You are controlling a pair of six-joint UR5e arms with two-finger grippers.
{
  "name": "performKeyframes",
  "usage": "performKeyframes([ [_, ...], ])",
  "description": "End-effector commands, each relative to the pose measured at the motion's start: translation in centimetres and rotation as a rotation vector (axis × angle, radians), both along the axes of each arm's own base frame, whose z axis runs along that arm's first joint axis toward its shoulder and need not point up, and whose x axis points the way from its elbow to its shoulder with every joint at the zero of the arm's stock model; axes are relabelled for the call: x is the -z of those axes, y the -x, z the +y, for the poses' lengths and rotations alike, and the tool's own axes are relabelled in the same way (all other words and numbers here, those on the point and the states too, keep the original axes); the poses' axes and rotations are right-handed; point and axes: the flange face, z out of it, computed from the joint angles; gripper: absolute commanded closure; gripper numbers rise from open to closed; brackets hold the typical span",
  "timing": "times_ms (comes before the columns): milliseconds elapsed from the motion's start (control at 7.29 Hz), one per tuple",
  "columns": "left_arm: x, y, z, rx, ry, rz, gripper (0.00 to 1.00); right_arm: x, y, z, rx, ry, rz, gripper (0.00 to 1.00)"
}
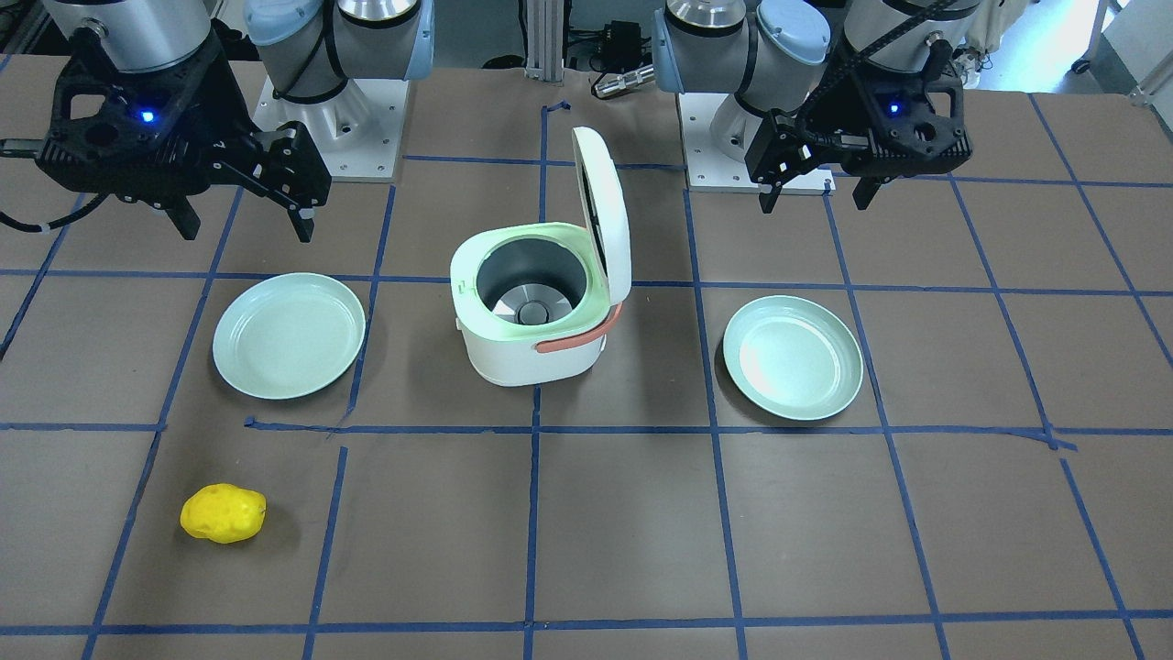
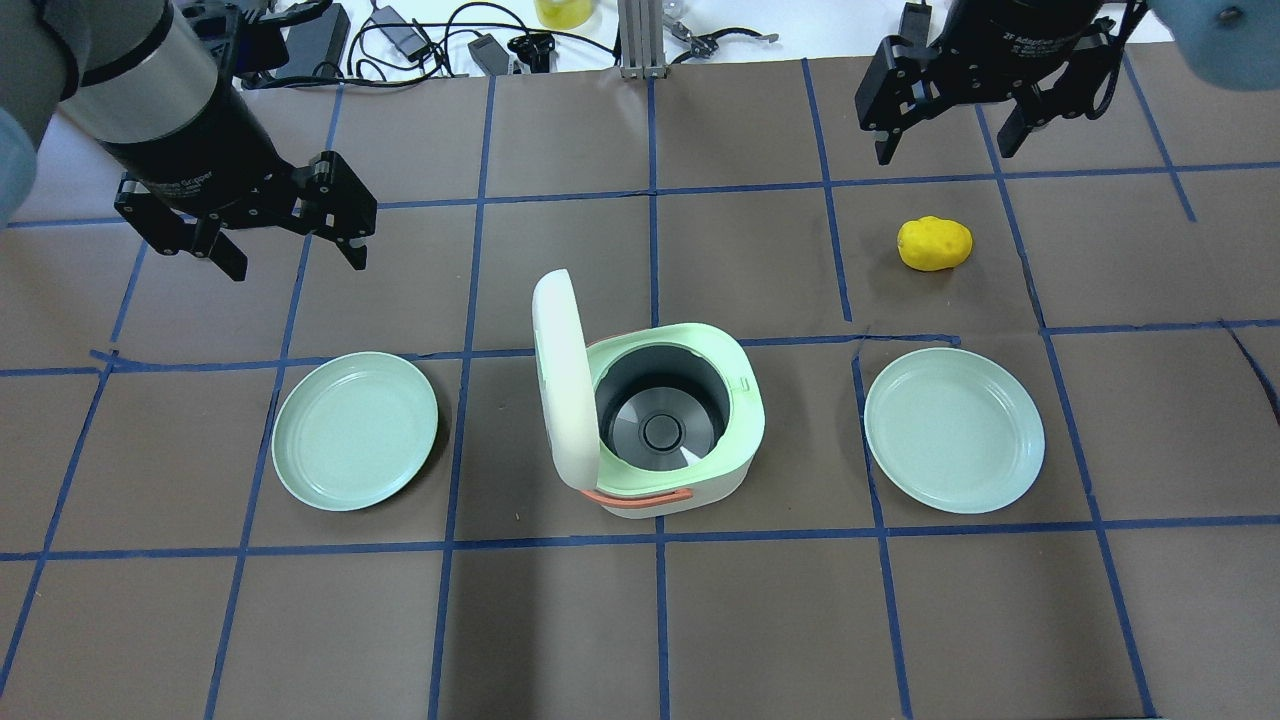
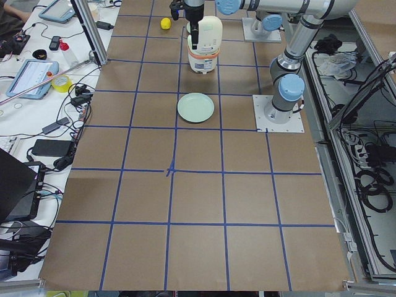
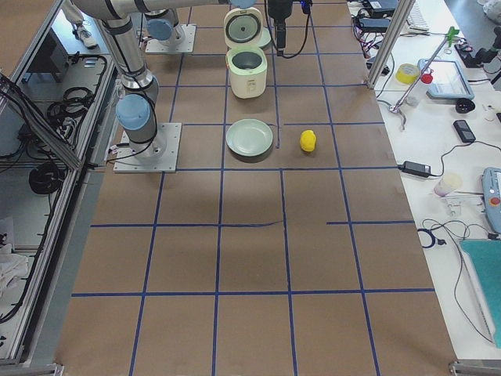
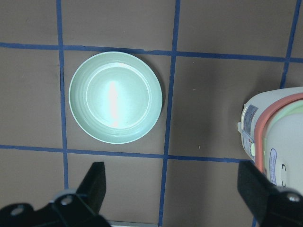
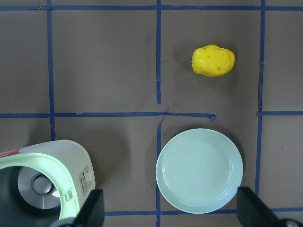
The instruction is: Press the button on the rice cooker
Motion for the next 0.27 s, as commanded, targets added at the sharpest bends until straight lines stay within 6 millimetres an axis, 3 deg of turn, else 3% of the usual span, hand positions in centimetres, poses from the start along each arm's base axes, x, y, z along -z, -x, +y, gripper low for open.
performKeyframes([
  [0,0.0,0.0,0.0,0.0,0.0,0.0,0.0,0.05,0.05,0.02,0.0,0.0,0.002,0.0],
  [137,0.0,0.0,0.0,-0.002,0.0,0.0,0.0,0.05,0.05,0.01,0.0,0.0,0.002,0.0],
])
